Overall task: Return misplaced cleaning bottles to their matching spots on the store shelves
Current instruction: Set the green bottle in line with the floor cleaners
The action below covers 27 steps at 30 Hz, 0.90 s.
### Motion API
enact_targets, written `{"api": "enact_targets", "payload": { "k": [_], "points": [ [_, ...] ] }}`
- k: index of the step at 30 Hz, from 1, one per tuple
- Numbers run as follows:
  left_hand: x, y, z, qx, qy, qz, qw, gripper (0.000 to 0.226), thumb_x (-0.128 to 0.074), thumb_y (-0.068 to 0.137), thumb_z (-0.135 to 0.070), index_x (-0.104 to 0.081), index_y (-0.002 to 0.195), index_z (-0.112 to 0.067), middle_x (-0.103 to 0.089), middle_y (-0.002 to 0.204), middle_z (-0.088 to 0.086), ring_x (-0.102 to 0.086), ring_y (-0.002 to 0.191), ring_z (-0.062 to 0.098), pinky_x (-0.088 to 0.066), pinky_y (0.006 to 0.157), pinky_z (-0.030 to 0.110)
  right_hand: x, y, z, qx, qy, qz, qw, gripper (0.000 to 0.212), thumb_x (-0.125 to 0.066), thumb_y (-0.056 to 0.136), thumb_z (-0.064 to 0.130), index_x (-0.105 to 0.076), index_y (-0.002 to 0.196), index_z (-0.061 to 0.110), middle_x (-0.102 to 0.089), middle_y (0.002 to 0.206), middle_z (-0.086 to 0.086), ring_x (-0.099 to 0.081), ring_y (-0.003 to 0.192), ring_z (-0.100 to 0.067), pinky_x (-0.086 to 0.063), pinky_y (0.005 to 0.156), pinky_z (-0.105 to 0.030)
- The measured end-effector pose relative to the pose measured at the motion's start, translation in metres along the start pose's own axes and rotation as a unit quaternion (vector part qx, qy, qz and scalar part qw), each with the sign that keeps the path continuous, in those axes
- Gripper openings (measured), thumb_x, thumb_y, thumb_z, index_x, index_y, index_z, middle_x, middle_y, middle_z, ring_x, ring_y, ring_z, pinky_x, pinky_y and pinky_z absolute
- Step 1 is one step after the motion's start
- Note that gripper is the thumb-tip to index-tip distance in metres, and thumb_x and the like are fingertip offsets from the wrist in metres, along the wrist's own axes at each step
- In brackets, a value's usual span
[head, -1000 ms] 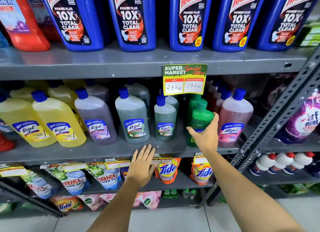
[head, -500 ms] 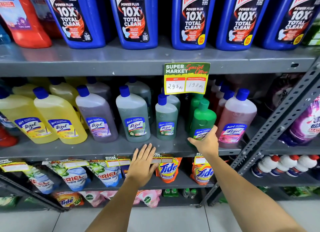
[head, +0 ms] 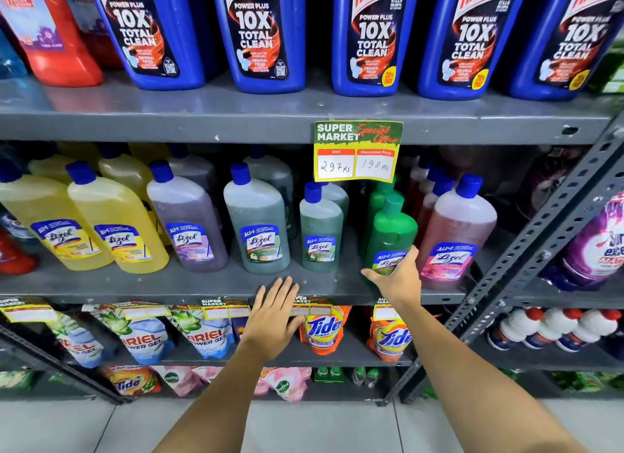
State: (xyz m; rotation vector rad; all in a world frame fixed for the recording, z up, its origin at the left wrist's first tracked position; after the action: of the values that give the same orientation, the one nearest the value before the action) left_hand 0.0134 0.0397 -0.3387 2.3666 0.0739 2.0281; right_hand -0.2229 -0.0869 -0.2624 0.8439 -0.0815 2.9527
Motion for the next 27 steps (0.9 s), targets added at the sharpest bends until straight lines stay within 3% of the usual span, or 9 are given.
{"api": "enact_targets", "payload": {
  "k": [4, 8, 10, 13, 16, 19, 22, 24, 27],
  "points": [
    [0.009, 0.004, -0.002, 0.005, 0.016, 0.035, 0.999, 0.112, 0.034, 0.065, -0.075, -0.004, 0.154, -0.018, 0.002, 0.162, 0.001, 0.007, 0.147, 0.018, 0.002, 0.118, 0.043, 0.001, 0.001, 0.002, -0.002, 0.014, 0.012, 1.0, 0.097, -0.091, 0.063, 0.028, -0.028, 0.136, 0.015, -0.059, 0.119, -0.003, -0.059, 0.103, -0.023, -0.045, 0.091, -0.035],
    [0.023, 0.005, -0.005, -0.011, 0.003, 0.0, 1.0, 0.103, 0.022, 0.077, -0.074, -0.017, 0.153, -0.017, -0.006, 0.162, 0.004, 0.004, 0.148, 0.02, -0.005, 0.118, 0.045, -0.001, -0.011, -0.004, 0.002, 0.082, -0.012, 0.997, 0.115, -0.093, 0.059, 0.021, -0.021, 0.147, 0.008, -0.044, 0.14, -0.012, -0.045, 0.13, -0.026, -0.038, 0.111, -0.04],
    [0.028, -0.001, -0.005, -0.026, 0.023, -0.026, 0.999, 0.092, 0.015, 0.087, -0.068, -0.028, 0.15, -0.016, -0.015, 0.161, 0.006, 0.002, 0.147, 0.021, -0.011, 0.118, 0.048, -0.006, -0.036, -0.011, 0.021, 0.102, -0.059, 0.993, 0.105, -0.089, 0.067, 0.019, -0.023, 0.148, 0.004, -0.038, 0.145, -0.016, -0.035, 0.136, -0.027, -0.03, 0.116, -0.039],
    [0.039, -0.018, 0.0, -0.02, 0.043, -0.058, 0.997, 0.074, -0.003, 0.097, -0.06, -0.035, 0.148, -0.016, -0.023, 0.159, 0.006, -0.002, 0.147, 0.023, -0.015, 0.118, 0.049, -0.02, -0.086, -0.02, 0.134, 0.082, -0.081, 0.984, 0.068, -0.075, 0.083, 0.019, -0.039, 0.14, 0.005, -0.044, 0.136, -0.017, -0.041, 0.129, -0.028, -0.033, 0.111, -0.038],
    [0.072, -0.032, 0.008, -0.014, 0.042, -0.126, 0.991, 0.061, -0.025, 0.099, -0.051, -0.039, 0.145, -0.014, -0.027, 0.157, 0.007, -0.008, 0.147, 0.025, -0.02, 0.115, 0.05, -0.037, -0.11, 0.009, 0.262, 0.061, -0.02, 0.963, 0.047, -0.065, 0.09, 0.017, -0.047, 0.133, 0.009, -0.046, 0.133, -0.011, -0.044, 0.127, -0.024, -0.035, 0.108, -0.037],
    [0.122, -0.048, 0.028, -0.005, 0.051, -0.194, 0.98, 0.06, -0.033, 0.098, -0.047, -0.037, 0.146, -0.012, -0.024, 0.158, 0.007, -0.01, 0.147, 0.025, -0.015, 0.117, 0.046, -0.049, -0.125, 0.083, 0.393, 0.069, 0.025, 0.917, 0.041, -0.058, 0.092, 0.023, -0.051, 0.13, 0.009, -0.049, 0.136, -0.007, -0.043, 0.133, -0.02, -0.032, 0.112, -0.032],
    [0.168, -0.07, 0.064, 0.027, 0.081, -0.231, 0.969, 0.062, -0.033, 0.097, -0.047, -0.037, 0.146, -0.009, -0.026, 0.157, 0.009, -0.015, 0.146, 0.026, -0.022, 0.115, 0.051, -0.058, -0.138, 0.165, 0.489, 0.075, 0.001, 0.869, 0.041, -0.054, 0.09, 0.025, -0.052, 0.127, 0.009, -0.053, 0.135, -0.01, -0.04, 0.136, -0.024, -0.031, 0.112, -0.034],
    [0.193, -0.09, 0.096, 0.057, 0.093, -0.249, 0.962, 0.064, -0.031, 0.098, -0.049, -0.035, 0.147, -0.008, -0.027, 0.157, 0.009, -0.013, 0.147, 0.026, -0.021, 0.115, 0.051, -0.065, -0.15, 0.212, 0.533, 0.093, -0.025, 0.841, 0.041, -0.055, 0.088, 0.024, -0.052, 0.127, 0.011, -0.054, 0.134, -0.011, -0.042, 0.134, -0.027, -0.032, 0.111, -0.036],
    [0.222, -0.123, 0.139, 0.091, 0.094, -0.271, 0.954, 0.065, -0.029, 0.1, -0.052, -0.028, 0.15, -0.011, -0.025, 0.158, 0.006, -0.001, 0.148, 0.022, -0.008, 0.117, 0.044, -0.079, -0.164, 0.258, 0.556, 0.126, -0.044, 0.82, 0.041, -0.055, 0.088, 0.022, -0.056, 0.125, 0.006, -0.053, 0.132, -0.014, -0.044, 0.132, -0.03, -0.032, 0.113, -0.037]
  ]
}}
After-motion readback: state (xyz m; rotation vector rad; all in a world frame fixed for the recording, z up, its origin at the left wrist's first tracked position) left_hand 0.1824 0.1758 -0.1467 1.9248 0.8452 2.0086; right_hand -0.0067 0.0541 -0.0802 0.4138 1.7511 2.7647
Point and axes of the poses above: each hand's wrist, its own y-axis towards the middle knuckle, its own x-axis out of the back of the hand, z = x × y, the point moved 1 cm from there along y, towards the middle knuckle
